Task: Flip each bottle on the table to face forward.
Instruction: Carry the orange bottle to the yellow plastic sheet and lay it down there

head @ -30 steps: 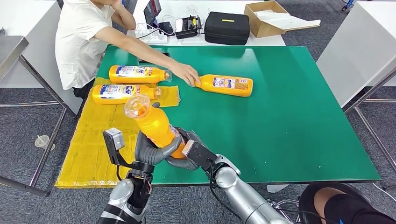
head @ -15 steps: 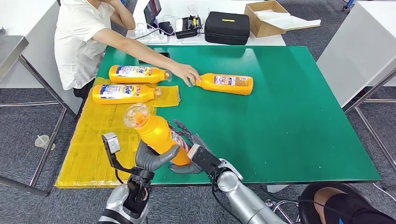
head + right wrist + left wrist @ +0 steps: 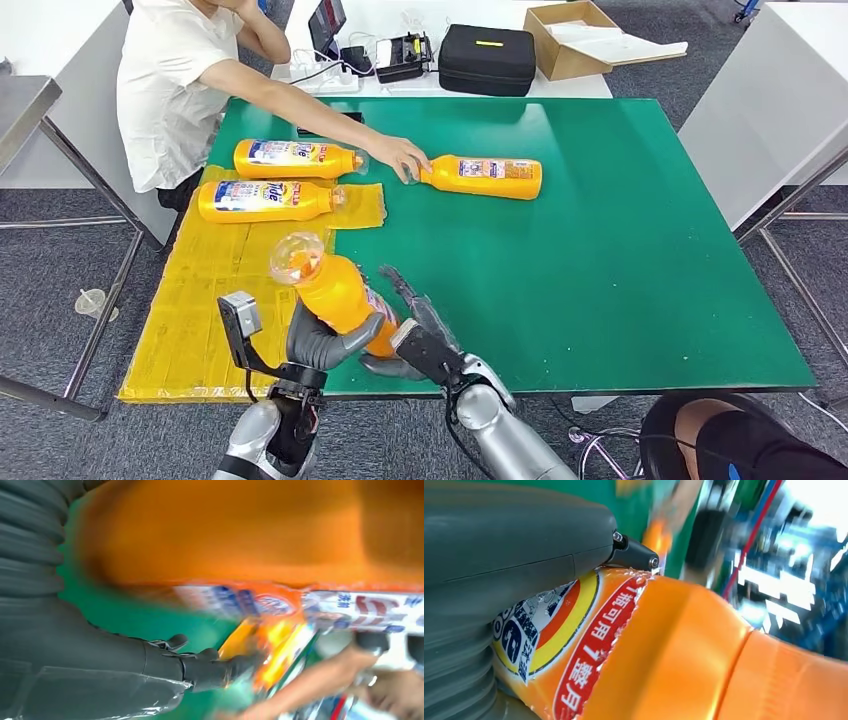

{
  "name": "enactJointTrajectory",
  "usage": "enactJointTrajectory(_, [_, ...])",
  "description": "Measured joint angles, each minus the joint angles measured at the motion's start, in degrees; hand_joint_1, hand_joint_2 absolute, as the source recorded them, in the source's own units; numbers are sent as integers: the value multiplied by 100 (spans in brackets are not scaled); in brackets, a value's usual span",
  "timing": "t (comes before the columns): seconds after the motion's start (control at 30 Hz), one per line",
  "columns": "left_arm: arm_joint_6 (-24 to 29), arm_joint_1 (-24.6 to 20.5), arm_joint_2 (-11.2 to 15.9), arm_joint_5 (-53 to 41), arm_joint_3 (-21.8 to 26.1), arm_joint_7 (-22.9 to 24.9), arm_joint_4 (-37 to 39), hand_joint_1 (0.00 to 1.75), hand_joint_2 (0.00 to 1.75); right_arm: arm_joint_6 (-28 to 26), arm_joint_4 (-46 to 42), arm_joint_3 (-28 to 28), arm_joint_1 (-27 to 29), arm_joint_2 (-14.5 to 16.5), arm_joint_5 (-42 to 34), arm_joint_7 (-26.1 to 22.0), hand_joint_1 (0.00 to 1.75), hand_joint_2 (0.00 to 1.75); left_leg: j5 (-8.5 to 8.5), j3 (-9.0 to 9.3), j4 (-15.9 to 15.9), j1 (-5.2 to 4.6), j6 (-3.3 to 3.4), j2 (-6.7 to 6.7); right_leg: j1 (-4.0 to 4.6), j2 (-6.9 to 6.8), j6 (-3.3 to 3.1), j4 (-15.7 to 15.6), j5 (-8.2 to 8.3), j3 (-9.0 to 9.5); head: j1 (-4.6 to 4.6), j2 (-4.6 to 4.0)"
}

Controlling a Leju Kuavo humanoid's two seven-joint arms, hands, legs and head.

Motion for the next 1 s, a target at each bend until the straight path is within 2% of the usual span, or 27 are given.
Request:
enactJointTrajectory(0.1, [1252, 54, 2, -1964, 283, -104, -418, 175, 175, -858, -444, -376, 417, 41, 1060, 123, 0, 175, 0, -6, -1, 1, 0, 0, 1, 0, 0, 1, -1, -5, 1, 0])
enactJointTrajectory(0.17, [1786, 48, 3, -3175, 614, -33, -745, 175, 175, -1576, -823, -684, 687, 69, 1891, 185, 0, 175, 0, -11, -1, 1, 0, 1, 1, 1, 0, 1, -1, -10, 3, 0])
enactJointTrajectory(0.2, [1842, 29, 2, -3442, 812, 24, -886, 175, 175, -1931, -1003, -832, 788, 90, 2243, 198, 0, 175, 0, -12, -2, 1, 0, 2, 0, 1, -1, 1, -1, -12, 2, 0])
enactJointTrajectory(0.27, [1800, -15, -15, -3274, 1199, 83, -1063, 175, 175, -2501, -1266, -1077, 911, 120, 2568, 132, 0, 175, 0, -11, -2, 1, -1, 4, 0, 1, -1, 1, 0, -14, 2, 0])
enactJointTrajectory(0.37, [2285, -84, -26, -3178, 1675, -83, -1137, 175, 175, -2954, -1492, -1327, 1032, 134, 2409, -132, 0, 175, 2, -10, -2, 2, -3, 5, 1, 1, -6, 1, 3, -14, 2, 0])
enactJointTrajectory(0.43, [2730, -137, 7, -3834, 1896, -193, -1139, 175, 175, -3042, -1593, -1405, 1093, 137, 2355, -232, 0, 175, 4, -10, -2, 1, -4, 3, 0, 0, -10, 1, 6, -13, 2, 0])
enactJointTrajectory(0.5, [2928, -180, 52, -4624, 2054, -139, -1129, 175, 175, -3025, -1658, -1422, 1118, 142, 2341, -263, 0, 175, 5, -10, -2, 1, -3, 2, 0, 0, -13, 1, 7, -12, 2, 0])
enactJointTrajectory(0.63, [2904, -272, 266, -6504, 2174, 266, -796, 175, 175, -2857, -1692, -1435, 1115, 133, 2216, -303, 0, 175, 5, -9, -2, 1, -3, 5, 0, 0, -14, 1, 8, -16, 2, 0])
enactJointTrajectory(0.7, [2807, -344, 387, -7105, 2162, 413, -412, 175, 175, -2776, -1690, -1440, 1098, 125, 2121, -350, 0, 175, 6, -9, -2, 1, -4, 5, 0, 0, -15, 1, 9, -17, 3, 0])
enactJointTrajectory(0.83, [2777, -445, 526, -7359, 2147, 485, 173, 175, 175, -2731, -1686, -1452, 1078, 99, 2050, -399, 0, 175, 7, -10, -1, 1, -5, 19, 0, 2, -15, 2, 12, -21, 2, 0])
enactJointTrajectory(1.0, [2777, -528, 608, -7392, 2144, 495, 484, 175, 175, -2730, -1685, -1458, 1065, 77, 2044, -407, 0, 175, 7, -11, -1, 1, -5, 20, 0, 2, -15, 2, 11, -22, 2, 0])
